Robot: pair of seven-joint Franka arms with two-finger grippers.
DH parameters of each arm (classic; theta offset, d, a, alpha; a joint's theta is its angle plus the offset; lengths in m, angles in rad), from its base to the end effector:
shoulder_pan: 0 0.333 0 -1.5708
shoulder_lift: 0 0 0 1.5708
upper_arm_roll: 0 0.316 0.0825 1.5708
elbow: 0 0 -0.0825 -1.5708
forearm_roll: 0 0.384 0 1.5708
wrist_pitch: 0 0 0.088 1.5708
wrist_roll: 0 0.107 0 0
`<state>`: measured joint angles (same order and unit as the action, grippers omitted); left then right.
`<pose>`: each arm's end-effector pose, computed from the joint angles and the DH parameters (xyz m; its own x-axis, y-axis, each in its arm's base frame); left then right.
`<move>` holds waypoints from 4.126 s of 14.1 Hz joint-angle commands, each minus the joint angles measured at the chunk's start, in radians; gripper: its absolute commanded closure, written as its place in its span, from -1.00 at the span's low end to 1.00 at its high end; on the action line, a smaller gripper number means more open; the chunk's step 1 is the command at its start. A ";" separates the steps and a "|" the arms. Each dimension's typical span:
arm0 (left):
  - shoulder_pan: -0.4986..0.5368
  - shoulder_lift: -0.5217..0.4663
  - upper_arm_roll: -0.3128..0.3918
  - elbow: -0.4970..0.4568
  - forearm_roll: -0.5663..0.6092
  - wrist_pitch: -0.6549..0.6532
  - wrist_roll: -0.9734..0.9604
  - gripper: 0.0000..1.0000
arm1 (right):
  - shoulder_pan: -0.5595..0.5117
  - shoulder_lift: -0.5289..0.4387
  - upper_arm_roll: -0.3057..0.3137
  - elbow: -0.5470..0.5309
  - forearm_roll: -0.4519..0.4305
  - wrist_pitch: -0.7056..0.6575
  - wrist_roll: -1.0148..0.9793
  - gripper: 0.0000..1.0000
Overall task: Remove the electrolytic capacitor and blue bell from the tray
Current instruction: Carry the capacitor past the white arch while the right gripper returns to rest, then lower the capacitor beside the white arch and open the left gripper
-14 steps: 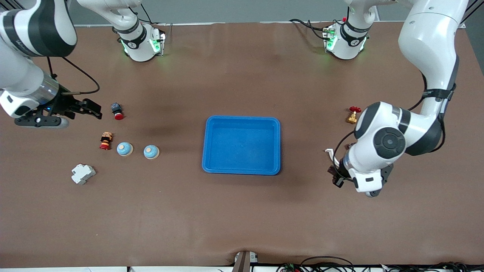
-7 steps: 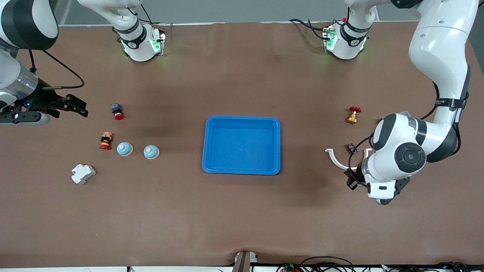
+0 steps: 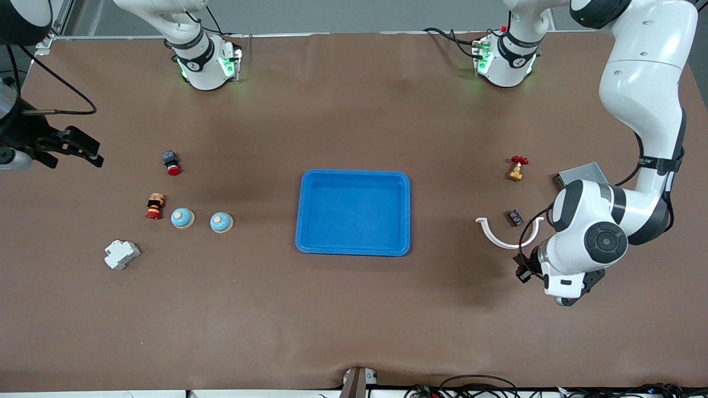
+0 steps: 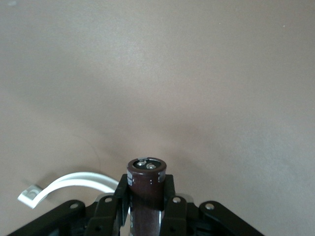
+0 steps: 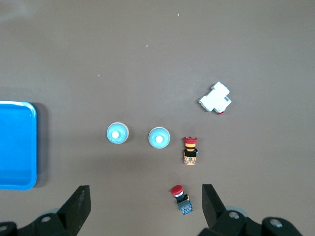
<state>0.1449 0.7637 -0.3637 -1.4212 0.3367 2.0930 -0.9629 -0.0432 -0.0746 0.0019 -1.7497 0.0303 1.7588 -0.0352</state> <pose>0.7160 -0.0906 0.2605 0.7914 0.6113 0.0072 0.6108 -0.7901 -0.0519 0.5455 -0.0198 0.5971 0.9964 -0.0116 0.0845 -0.0094 -0.9996 -0.0270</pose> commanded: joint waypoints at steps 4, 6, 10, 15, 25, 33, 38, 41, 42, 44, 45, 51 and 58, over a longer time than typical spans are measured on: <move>-0.005 0.046 0.005 0.013 0.019 0.041 0.010 1.00 | -0.021 0.044 0.015 0.109 -0.049 -0.073 -0.014 -1.00; -0.008 0.063 0.006 0.013 0.021 0.056 0.006 1.00 | -0.023 0.102 0.015 0.208 -0.050 -0.146 -0.012 -1.00; -0.016 0.085 0.017 0.007 0.024 0.117 -0.007 1.00 | -0.021 0.119 0.015 0.245 -0.053 -0.176 -0.011 -1.00; -0.011 0.103 0.020 0.007 0.057 0.140 0.006 1.00 | -0.023 0.116 0.013 0.277 -0.053 -0.220 -0.005 -1.00; -0.011 0.117 0.029 0.005 0.061 0.164 0.003 1.00 | -0.017 0.118 0.001 0.279 -0.053 -0.237 0.001 -1.00; 0.008 0.106 0.029 0.007 0.064 0.164 0.010 -1.00 | 0.031 0.121 -0.025 0.279 -0.053 -0.236 0.018 -1.00; 0.022 0.072 0.029 0.001 0.064 0.128 0.051 -1.00 | 0.034 0.121 -0.025 0.277 -0.053 -0.236 0.020 -1.00; 0.070 0.036 0.017 -0.004 0.053 0.075 0.143 -1.00 | 0.031 0.121 -0.025 0.277 -0.052 -0.237 0.018 -1.00; 0.085 0.016 0.016 -0.014 0.051 0.055 0.176 -1.00 | 0.031 0.121 -0.025 0.276 -0.052 -0.239 0.018 -1.00; 0.129 -0.003 -0.020 -0.015 0.048 0.021 0.237 -1.00 | 0.026 0.121 -0.025 0.272 -0.050 -0.239 0.018 -1.00; 0.160 -0.009 -0.049 -0.013 0.050 0.001 0.256 -1.00 | 0.025 0.121 -0.025 0.271 -0.050 -0.240 0.018 -1.00; 0.220 -0.089 -0.078 -0.013 0.047 -0.132 0.386 -1.00 | 0.025 0.111 -0.025 0.234 -0.050 -0.249 0.017 -1.00; 0.228 -0.196 -0.070 -0.008 -0.033 -0.212 0.499 -1.00 | 0.023 0.104 -0.025 0.217 -0.050 -0.251 0.017 -1.00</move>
<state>0.3607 0.6154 -0.4291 -1.4095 0.3296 1.9100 -0.5073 -0.0259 0.0378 -0.0192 -1.5289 -0.0099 1.5132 -0.0303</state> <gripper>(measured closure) 0.000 0.000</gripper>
